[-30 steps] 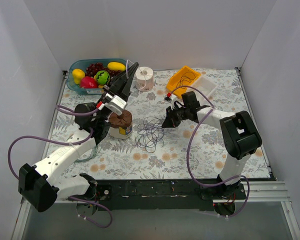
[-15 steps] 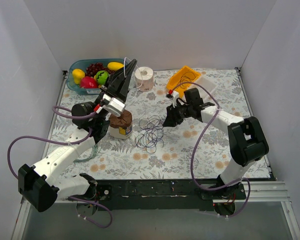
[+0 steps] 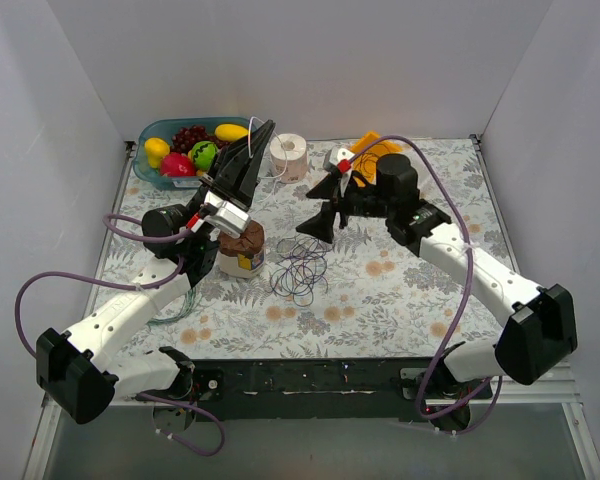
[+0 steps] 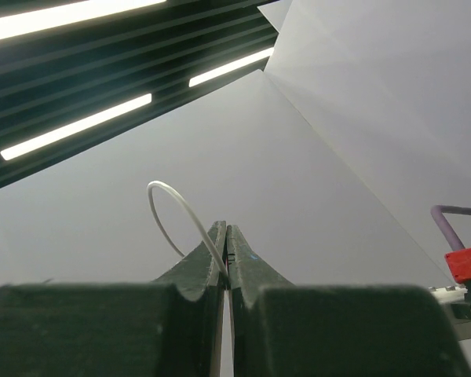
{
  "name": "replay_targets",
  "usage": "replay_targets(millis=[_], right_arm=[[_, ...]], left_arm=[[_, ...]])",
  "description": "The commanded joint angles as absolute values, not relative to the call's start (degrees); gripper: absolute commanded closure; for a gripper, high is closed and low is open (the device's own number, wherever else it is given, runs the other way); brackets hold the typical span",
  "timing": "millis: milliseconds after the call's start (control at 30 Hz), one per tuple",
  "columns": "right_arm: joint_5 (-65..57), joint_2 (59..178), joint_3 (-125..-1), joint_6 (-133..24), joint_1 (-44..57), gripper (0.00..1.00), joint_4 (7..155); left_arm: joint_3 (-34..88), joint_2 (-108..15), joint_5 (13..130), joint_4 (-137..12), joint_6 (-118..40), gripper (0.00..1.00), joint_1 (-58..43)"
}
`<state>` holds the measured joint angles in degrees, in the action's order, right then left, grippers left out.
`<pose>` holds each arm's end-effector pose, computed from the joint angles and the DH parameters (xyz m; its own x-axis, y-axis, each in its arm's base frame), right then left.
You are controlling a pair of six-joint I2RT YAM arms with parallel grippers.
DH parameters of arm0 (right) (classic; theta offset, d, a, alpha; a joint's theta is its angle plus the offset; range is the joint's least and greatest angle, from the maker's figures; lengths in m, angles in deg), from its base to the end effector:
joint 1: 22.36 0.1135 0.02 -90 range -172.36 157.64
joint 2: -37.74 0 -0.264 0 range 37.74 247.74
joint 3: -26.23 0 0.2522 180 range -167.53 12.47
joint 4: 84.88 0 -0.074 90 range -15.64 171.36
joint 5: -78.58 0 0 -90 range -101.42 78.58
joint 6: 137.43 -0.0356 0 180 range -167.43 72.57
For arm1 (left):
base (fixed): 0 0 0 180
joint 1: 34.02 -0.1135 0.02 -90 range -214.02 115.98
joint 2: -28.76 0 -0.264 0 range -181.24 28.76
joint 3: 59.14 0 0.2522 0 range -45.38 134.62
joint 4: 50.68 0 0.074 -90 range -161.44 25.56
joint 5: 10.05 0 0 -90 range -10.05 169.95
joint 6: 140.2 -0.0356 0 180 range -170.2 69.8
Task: Untangle the cables
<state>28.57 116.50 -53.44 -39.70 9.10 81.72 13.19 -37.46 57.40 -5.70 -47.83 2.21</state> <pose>0.2607 0.1863 0.3545 -0.0570 -0.1557 -0.9862 -0.9514 0.3079 0.0064 0.1786 -0.1478 0.4651 0.5965 -0.4844 -0.6399 0.7655 0.5831 0.2722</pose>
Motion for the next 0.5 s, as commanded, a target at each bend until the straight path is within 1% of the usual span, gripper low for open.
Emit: replay_targets(millis=[0, 100, 200, 233, 267, 300, 333, 367, 400, 467], right_arm=[[30.3, 118.6, -55.4, -51.0, 13.5, 0.02, 97.3], [28.8, 121.7, -56.6, -55.4, 14.4, 0.02, 101.2], [24.2, 124.3, -58.3, -55.5, 15.8, 0.03, 99.6], [23.8, 125.1, -59.5, -55.5, 16.0, 0.1, 98.9], [24.3, 125.7, -60.1, -55.7, 16.1, 0.17, 97.3], [24.7, 126.8, -60.8, -55.7, 16.0, 0.28, 96.3], [24.9, 127.1, -62.3, -55.3, 16.0, 0.65, 94.8], [24.9, 127.1, -62.8, -54.7, 16.0, 0.86, 93.5], [24.2, 126.9, -63.1, -54.0, 16.1, 0.98, 90.3], [23.0, 125.2, -64.5, -49.7, 16.0, 0.99, 86.1]], left_arm=[[13.6, -37.1, 57.1, -5.1, -47.4, 1.0, 2.2], [13.5, -37.0, 57.4, -5.7, -47.4, 1.0, 2.2], [13.5, -36.8, 57.6, -5.8, -47.2, 1.0, 2.2], [13.6, -36.8, 57.6, -5.9, -47.3, 1.0, 2.2], [13.4, -36.8, 57.5, -5.9, -47.2, 1.0, 2.2], [13.4, -36.7, 57.6, -6.0, -47.2, 1.0, 2.2], [13.4, -36.7, 57.8, -6.2, -47.2, 1.0, 2.2], [13.4, -36.6, 58.0, -6.4, -47.3, 1.0, 2.3], [13.2, -36.6, 58.2, -6.8, -47.5, 1.0, 2.2], [12.8, -36.3, 59.4, -8.6, -47.7, 1.0, 2.3]])
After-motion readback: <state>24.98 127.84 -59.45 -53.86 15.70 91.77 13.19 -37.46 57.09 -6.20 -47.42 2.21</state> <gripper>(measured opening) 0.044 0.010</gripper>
